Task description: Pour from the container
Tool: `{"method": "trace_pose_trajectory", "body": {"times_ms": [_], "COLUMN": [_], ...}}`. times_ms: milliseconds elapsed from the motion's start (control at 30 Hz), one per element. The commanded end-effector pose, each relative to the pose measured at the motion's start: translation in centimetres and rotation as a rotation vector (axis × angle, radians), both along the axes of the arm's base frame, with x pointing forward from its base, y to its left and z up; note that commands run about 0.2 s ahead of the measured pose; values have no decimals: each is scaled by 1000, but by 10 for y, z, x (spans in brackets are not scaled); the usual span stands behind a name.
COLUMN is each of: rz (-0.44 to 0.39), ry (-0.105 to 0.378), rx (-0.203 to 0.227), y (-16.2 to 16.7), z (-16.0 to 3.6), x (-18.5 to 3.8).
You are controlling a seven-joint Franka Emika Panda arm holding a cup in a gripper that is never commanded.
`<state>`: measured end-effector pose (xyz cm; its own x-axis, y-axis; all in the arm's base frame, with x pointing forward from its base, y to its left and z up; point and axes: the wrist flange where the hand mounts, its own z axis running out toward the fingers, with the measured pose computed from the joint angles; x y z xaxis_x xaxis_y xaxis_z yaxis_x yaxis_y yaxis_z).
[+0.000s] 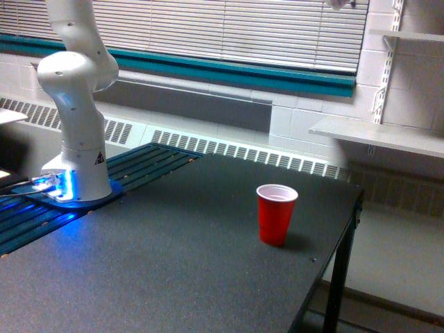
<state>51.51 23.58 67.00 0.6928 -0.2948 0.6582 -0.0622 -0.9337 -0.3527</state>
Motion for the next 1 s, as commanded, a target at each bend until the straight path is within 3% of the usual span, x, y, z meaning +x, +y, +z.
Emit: {"method": "trace_pose_trajectory", "body": {"times_ms": [33, 167, 567, 733, 1000], "rz": [3, -9, -68, -101, -152], "ry": [100, 124, 101, 110, 139], "rx": [-42, -41, -65, -49, -60], "y": [17, 18, -12, -28, -62], "z": [-49, -73, -95, -107, -130], "x": [-9, -9, -3, -5, -15]}}
